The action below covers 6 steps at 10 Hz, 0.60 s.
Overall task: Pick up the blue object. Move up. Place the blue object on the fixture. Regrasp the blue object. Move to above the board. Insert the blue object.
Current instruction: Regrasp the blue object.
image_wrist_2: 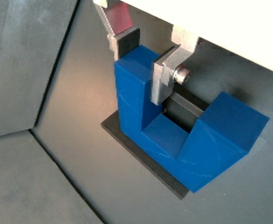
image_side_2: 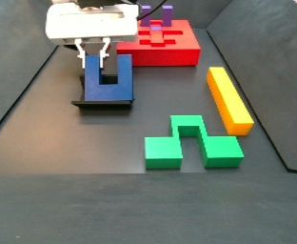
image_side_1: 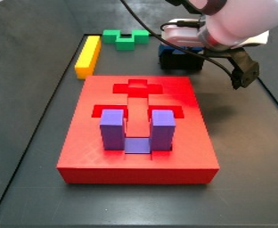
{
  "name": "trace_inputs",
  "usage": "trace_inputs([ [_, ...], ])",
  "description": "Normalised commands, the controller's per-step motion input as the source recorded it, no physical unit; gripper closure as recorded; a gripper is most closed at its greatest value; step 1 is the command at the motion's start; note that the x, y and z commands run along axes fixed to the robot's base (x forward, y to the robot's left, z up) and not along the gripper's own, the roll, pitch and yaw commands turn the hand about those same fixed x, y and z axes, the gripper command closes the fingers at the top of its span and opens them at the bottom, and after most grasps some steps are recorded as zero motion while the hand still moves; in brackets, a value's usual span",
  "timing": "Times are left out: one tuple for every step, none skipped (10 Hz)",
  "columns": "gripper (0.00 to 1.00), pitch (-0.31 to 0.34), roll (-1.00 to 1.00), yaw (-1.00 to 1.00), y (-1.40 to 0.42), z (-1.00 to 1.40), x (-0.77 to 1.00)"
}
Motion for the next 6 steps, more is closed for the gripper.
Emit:
trace_inputs([
  [1.0,0.0,0.0,0.0,0.0,0.0,0.0],
  [1.0,0.0,0.0,0.0,0.0,0.0,0.0],
  [1.0,0.0,0.0,0.0,0.0,0.0,0.0],
  [1.0,0.0,0.0,0.0,0.0,0.0,0.0],
  [1.0,0.0,0.0,0.0,0.0,0.0,0.0],
  [1.0,0.0,0.0,0.0,0.0,0.0,0.0],
])
